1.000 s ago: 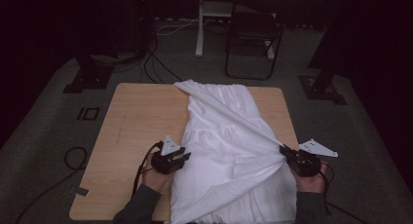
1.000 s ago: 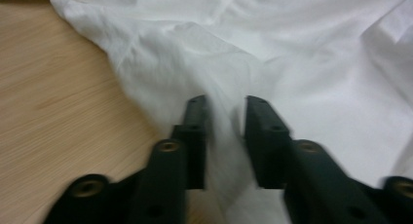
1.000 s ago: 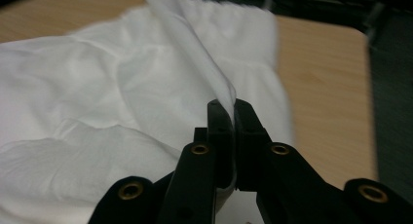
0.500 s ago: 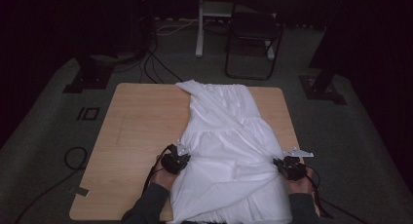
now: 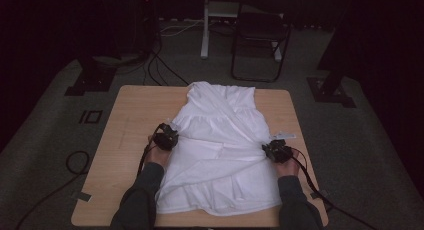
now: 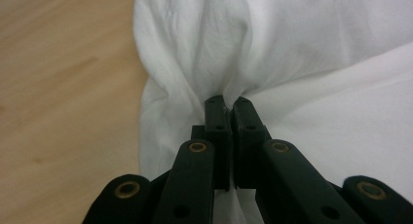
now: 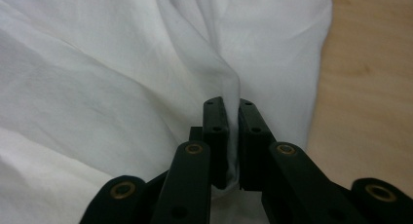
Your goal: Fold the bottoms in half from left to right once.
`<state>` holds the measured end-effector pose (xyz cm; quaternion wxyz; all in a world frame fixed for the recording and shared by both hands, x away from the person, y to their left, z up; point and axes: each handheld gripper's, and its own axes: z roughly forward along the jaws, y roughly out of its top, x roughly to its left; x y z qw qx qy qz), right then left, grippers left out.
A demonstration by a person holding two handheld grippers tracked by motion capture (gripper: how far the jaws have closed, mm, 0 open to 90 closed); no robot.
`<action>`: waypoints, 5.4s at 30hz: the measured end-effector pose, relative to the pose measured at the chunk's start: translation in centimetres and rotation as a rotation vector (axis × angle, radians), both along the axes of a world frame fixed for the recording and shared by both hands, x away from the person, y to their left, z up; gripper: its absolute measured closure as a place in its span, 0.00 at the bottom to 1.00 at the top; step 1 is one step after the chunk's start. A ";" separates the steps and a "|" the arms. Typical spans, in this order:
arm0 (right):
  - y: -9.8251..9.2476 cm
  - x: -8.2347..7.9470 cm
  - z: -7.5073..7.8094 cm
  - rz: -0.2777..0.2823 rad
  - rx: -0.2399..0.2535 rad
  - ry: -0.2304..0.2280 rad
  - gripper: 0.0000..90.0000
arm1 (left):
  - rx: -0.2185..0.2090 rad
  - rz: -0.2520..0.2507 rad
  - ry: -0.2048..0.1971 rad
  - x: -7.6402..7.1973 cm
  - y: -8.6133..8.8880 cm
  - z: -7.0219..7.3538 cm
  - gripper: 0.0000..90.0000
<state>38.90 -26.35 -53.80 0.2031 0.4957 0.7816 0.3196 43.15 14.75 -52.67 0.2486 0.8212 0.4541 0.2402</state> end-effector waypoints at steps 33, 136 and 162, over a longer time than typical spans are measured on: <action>12.9 3.9 2.1 0.201 0.086 -0.002 0.54 | -0.254 -0.029 -0.067 -8.4 5.2 1.5 0.61; 1.0 -7.3 3.1 0.149 0.088 -0.046 0.61 | -0.269 -0.051 -0.102 -12.9 6.6 2.0 0.65; 1.0 4.5 2.0 -0.058 0.068 -0.045 0.97 | -0.230 -0.067 -0.083 -4.3 1.1 2.5 0.59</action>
